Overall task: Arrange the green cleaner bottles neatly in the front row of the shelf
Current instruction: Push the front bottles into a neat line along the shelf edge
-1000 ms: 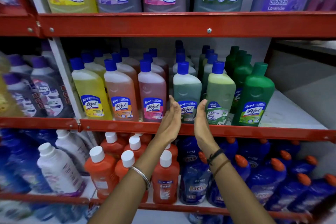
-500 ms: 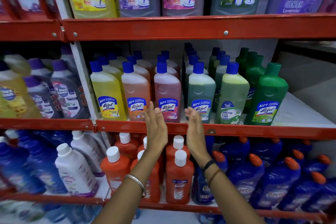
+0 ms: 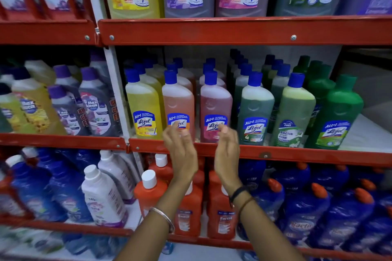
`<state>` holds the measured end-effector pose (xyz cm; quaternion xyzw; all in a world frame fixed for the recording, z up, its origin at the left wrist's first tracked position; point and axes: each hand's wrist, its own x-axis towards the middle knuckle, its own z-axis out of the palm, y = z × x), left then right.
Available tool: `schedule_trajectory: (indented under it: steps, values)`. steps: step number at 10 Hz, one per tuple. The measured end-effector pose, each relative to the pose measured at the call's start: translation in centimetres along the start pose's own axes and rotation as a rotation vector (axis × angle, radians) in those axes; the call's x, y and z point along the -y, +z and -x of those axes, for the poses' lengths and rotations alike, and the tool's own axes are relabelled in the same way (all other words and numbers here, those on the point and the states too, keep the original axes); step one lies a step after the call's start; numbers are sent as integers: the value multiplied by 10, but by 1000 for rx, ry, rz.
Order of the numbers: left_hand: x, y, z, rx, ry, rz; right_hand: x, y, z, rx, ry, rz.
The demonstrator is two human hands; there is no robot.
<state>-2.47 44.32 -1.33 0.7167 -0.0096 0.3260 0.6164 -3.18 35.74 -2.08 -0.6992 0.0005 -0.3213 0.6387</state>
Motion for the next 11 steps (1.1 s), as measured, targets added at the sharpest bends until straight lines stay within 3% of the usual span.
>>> schedule_trajectory:
  steps: [1,2,4,5,6,7,8,10,11]
  values:
    - [24,-5,-17,-27,-75,-8,2,21,7,306,53,18]
    - [30,-8,-33,101,-118,-95,8,34,5,463,186,85]
    - [39,-15,-37,162,-76,-77,8,47,4,390,202,98]
    - [34,-30,-37,-33,35,-110,10,58,12,194,27,40]
    - [31,-49,-56,-244,10,-97,13,75,16,335,-38,7]
    - [37,-64,-84,-171,-175,-112,20,93,16,601,79,84]
    - [46,-70,-92,-37,-241,-121,23,108,15,656,173,85]
    - [47,-76,-86,70,-238,-175,36,112,15,653,238,77]
    - [31,-73,-76,3,-250,-185,42,95,16,615,246,-9]
